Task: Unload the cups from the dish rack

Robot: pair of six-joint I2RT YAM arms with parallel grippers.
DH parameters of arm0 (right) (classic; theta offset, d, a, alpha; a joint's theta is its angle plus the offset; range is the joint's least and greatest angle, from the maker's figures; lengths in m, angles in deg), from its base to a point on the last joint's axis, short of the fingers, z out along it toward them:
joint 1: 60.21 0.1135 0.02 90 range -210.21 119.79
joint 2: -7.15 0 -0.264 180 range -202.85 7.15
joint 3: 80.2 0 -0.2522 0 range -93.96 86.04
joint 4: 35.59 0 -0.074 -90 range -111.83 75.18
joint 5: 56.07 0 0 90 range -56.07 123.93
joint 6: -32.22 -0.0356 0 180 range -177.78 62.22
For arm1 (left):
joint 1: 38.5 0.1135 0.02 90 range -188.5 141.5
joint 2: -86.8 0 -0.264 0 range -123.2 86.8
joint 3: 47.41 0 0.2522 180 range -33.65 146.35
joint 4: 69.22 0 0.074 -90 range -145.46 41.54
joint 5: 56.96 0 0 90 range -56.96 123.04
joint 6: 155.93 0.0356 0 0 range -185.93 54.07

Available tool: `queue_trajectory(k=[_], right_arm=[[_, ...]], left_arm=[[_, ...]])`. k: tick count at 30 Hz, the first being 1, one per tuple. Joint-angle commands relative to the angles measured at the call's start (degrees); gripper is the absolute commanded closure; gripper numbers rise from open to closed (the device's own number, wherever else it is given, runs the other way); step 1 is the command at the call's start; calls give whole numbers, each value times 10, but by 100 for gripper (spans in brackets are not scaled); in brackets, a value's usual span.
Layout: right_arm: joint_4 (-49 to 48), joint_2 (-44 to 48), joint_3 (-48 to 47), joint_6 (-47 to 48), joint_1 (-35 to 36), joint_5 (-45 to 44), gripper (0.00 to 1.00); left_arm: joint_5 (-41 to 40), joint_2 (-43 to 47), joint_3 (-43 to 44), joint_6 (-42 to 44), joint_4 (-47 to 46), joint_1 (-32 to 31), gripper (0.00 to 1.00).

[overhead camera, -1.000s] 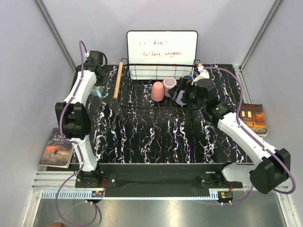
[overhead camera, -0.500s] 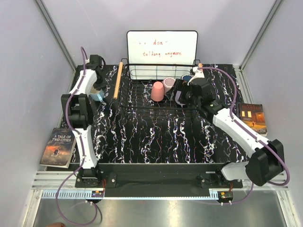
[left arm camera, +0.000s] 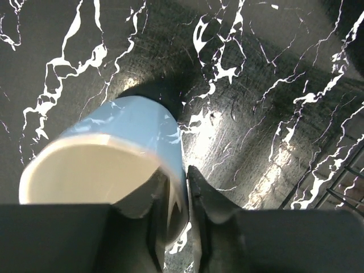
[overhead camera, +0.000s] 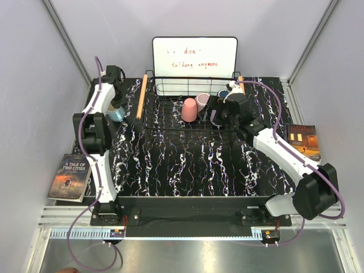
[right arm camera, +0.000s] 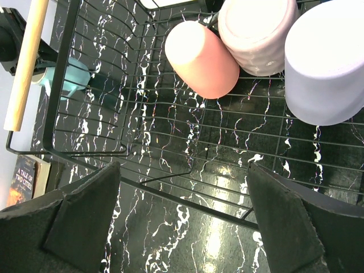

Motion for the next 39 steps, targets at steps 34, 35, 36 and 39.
queue_trajectory(k=[34,35,36,39], right_arm=[[65,-25,-132,75,17,-239,0],[127,-44,-159,84,18,-245,0],[153,-81,-184,101,21,-273,0],[186,-125,-239,128,24,-286,0]], left_arm=[[-154,464,-267,-145,-166,-218,1],[-161,477,-311,-135,-178,-228,1],[-165,489,-324,-128,-176,-249,1],[-207,507,-356,-117,-143,-293,1]])
